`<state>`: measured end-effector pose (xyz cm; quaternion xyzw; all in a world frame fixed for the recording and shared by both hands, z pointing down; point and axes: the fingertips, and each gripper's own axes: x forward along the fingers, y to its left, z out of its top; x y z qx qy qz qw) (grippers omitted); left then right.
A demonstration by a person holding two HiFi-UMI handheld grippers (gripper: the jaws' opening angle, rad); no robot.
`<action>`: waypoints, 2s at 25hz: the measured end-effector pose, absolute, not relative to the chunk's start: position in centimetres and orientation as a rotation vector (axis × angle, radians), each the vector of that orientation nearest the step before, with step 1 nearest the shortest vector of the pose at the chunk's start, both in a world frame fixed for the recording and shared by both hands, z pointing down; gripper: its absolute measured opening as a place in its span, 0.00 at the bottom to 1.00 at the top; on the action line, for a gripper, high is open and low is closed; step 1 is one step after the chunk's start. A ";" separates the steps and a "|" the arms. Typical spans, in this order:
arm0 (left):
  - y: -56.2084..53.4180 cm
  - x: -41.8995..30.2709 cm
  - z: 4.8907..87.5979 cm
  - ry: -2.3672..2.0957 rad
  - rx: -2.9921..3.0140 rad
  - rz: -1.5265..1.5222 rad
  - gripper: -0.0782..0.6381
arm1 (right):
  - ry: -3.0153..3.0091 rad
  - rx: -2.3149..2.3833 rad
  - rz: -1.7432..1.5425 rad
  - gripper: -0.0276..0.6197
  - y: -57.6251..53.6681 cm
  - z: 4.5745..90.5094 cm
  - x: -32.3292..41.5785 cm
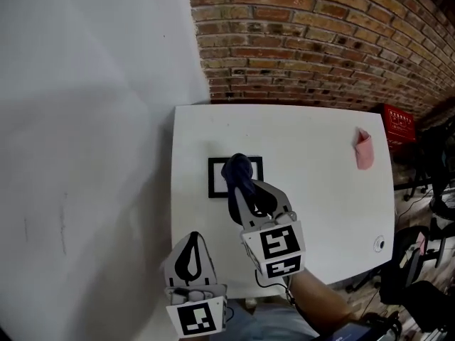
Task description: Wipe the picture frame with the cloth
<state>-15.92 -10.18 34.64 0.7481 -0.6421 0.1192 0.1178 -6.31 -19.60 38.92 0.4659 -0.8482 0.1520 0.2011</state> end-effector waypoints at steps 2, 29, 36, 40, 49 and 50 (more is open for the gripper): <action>-9.9 -16.6 34.6 -1.896 2.168 0.352 0.12 | -2.384 1.276 0.421 0.16 -19.5 39.0 -7.4; -13.2 -20.9 41.6 -1.793 2.081 0.475 0.12 | -2.284 1.218 0.572 0.16 -22.3 47.7 -11.7; -13.7 -20.6 41.8 -1.795 2.125 0.493 0.12 | -2.266 1.240 0.578 0.16 -22.4 48.0 -10.6; -13.7 -19.5 41.9 -1.765 2.113 0.483 0.12 | -2.259 1.257 0.583 0.16 -22.3 48.0 -9.7; -14.0 -17.6 41.8 -1.726 2.167 0.490 0.12 | -2.227 1.312 0.595 0.16 -22.2 48.2 -7.2; -14.0 -17.4 41.8 -1.720 2.172 0.489 0.12 | -2.222 1.319 0.596 0.16 -22.2 48.2 -6.9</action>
